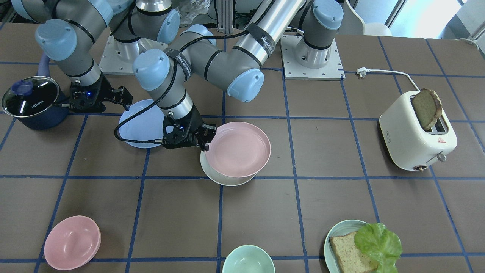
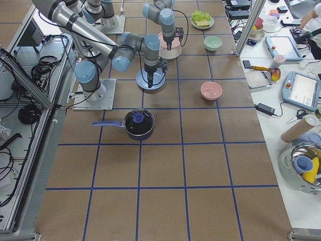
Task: Stack three plates with pink and blue
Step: 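Lower the pink plate onto the cream plate while the right gripper grasps the blue plate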
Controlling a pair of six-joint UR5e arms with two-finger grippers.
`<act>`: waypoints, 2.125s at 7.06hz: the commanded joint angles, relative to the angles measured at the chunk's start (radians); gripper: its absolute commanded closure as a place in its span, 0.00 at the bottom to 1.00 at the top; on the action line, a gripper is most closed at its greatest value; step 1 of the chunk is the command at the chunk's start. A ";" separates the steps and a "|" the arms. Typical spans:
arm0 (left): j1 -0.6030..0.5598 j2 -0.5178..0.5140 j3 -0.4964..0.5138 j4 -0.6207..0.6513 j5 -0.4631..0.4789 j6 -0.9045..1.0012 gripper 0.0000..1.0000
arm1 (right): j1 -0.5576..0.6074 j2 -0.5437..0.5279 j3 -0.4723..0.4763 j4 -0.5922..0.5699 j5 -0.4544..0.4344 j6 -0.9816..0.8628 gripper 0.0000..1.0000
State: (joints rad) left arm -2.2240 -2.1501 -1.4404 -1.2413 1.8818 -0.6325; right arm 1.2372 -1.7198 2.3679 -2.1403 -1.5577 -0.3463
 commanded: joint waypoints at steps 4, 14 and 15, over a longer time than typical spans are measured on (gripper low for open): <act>-0.028 -0.088 0.064 -0.023 -0.036 -0.044 1.00 | -0.022 0.140 0.071 -0.211 0.070 -0.002 0.44; 0.012 -0.086 0.048 -0.029 -0.029 0.053 1.00 | -0.068 0.128 -0.169 0.042 0.025 -0.079 1.00; 0.010 -0.086 0.049 -0.029 -0.029 0.053 0.56 | -0.070 0.137 -0.290 0.219 0.027 -0.077 1.00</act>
State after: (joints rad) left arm -2.2127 -2.2347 -1.3926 -1.2704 1.8526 -0.5797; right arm 1.1713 -1.5879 2.2209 -2.1179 -1.5336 -0.4208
